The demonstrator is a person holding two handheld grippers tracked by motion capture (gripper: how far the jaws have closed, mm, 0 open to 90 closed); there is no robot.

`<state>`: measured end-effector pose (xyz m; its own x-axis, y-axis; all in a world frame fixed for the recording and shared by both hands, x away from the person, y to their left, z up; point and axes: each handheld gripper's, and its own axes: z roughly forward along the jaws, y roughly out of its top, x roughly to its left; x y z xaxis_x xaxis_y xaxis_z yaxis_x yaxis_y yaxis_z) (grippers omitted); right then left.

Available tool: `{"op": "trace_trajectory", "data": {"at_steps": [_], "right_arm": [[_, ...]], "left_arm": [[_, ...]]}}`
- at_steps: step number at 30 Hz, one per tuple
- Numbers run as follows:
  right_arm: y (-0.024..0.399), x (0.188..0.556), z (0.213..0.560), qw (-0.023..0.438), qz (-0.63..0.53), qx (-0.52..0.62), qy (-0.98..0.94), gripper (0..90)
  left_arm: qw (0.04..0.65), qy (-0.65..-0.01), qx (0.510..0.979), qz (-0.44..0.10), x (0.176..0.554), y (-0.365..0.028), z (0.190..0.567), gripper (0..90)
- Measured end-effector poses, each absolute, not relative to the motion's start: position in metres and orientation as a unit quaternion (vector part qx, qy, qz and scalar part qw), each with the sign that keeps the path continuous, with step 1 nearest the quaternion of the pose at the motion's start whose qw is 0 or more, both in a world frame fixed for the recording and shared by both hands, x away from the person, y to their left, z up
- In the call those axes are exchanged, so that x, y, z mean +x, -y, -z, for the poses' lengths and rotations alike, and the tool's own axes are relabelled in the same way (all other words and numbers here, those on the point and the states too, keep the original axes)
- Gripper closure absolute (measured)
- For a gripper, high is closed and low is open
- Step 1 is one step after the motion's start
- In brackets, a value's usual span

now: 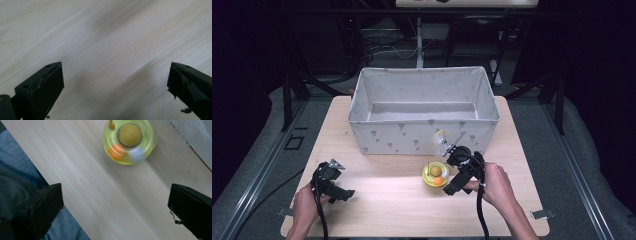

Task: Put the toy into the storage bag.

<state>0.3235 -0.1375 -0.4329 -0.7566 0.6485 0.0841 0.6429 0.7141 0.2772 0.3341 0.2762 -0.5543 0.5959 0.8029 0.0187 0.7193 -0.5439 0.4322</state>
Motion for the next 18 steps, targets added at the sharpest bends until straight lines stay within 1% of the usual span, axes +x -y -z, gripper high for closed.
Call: {"op": "trace_trajectory", "data": {"at_steps": [13, 18], "right_arm": [[0.111, 0.337, 0.421, 0.01, -0.143, 0.328, -0.934, 0.0], [0.104, 0.343, 0.419, 0.016, -0.14, 0.328, -0.934, 2.3]], "left_arm": [[0.194, -0.436, 0.872, -0.106, 0.335, -0.276, 0.555, 0.0], [0.195, -0.435, 0.872, -0.106, 0.335, -0.276, 0.555, 0.0]]}}
